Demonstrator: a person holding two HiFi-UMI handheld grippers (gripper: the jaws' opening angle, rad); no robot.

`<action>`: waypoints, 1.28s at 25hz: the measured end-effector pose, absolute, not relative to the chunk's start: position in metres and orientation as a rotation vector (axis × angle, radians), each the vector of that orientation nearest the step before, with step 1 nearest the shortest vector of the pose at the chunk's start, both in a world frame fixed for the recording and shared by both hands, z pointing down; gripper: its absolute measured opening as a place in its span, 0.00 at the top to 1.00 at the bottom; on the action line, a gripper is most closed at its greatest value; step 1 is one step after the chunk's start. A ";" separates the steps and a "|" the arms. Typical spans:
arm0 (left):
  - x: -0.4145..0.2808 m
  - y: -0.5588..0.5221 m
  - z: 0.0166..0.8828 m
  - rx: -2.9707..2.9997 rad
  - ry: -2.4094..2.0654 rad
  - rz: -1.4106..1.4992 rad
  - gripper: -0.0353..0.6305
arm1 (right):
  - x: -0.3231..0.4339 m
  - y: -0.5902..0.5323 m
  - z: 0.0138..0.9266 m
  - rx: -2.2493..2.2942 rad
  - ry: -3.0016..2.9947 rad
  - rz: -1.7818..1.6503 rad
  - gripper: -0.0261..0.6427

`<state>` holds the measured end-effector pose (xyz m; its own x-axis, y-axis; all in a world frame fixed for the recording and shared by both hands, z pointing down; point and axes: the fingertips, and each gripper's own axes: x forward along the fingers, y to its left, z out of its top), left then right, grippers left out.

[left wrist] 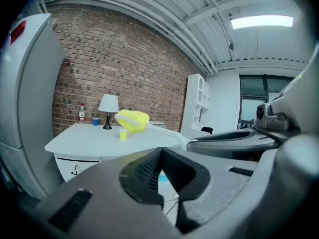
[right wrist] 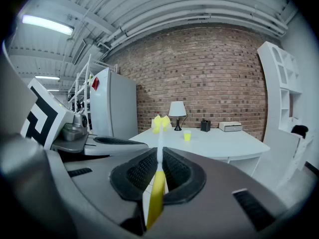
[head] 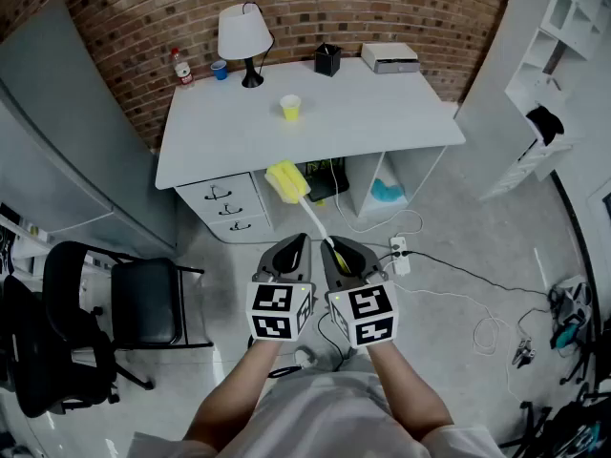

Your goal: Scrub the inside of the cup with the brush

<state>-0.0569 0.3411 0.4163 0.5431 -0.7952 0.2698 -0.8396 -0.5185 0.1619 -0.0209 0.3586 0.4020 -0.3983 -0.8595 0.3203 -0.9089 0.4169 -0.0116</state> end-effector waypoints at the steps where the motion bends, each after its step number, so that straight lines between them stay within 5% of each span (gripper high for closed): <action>1: -0.059 0.342 0.416 2.513 -1.360 0.235 0.94 | -0.023 0.360 0.403 1.545 -2.405 0.270 0.92; 32: -0.058 0.220 0.434 2.518 -1.380 0.262 0.94 | -0.021 0.241 0.423 1.528 -2.431 0.287 0.92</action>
